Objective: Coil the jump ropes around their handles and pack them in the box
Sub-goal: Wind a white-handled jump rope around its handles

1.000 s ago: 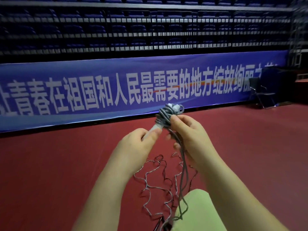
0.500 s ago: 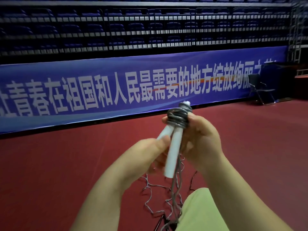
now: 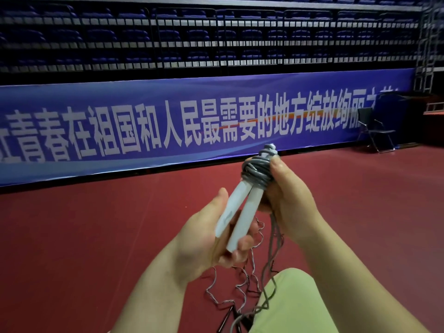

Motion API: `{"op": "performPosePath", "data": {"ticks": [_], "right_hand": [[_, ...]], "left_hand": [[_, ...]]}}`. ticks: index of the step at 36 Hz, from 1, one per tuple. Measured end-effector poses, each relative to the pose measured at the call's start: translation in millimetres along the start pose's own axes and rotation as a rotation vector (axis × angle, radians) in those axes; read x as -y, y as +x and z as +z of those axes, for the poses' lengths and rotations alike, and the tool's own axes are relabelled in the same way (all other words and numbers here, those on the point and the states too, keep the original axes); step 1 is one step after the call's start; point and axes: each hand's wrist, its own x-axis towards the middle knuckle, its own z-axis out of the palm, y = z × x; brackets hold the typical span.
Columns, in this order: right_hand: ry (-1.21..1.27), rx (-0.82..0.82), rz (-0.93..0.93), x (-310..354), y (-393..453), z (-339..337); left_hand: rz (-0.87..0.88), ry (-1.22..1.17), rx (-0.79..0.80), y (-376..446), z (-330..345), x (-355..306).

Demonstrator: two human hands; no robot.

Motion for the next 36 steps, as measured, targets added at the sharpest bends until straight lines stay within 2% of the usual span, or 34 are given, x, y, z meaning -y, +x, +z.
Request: {"op": "performPosePath", "data": {"ticks": [8, 19, 22, 27, 32, 36], "right_hand": [[-0.265, -0.079, 0.069, -10, 0, -4], [-0.383, -0.176, 0.199, -18, 1, -6], [-0.379, -0.175, 0.214, -19, 0, -8], [-0.309, -0.196, 0.175, -23, -1, -8], [-0.128, -0.204, 0.093, -21, 0, -4], [-0.015, -0.105, 0.022, -21, -1, -7]], "left_hand": [[0.046, 0.403, -0.356, 0, 4, -1], [0.055, 0.951, -0.621, 7, 3, 8], [0.088, 1.038, -0.65, 7, 3, 10], [0.177, 1.046, -0.659, 5, 3, 7], [0.156, 0.913, -0.579, 3, 3, 5], [0.11, 0.844, -0.486, 2, 4, 2]]}}
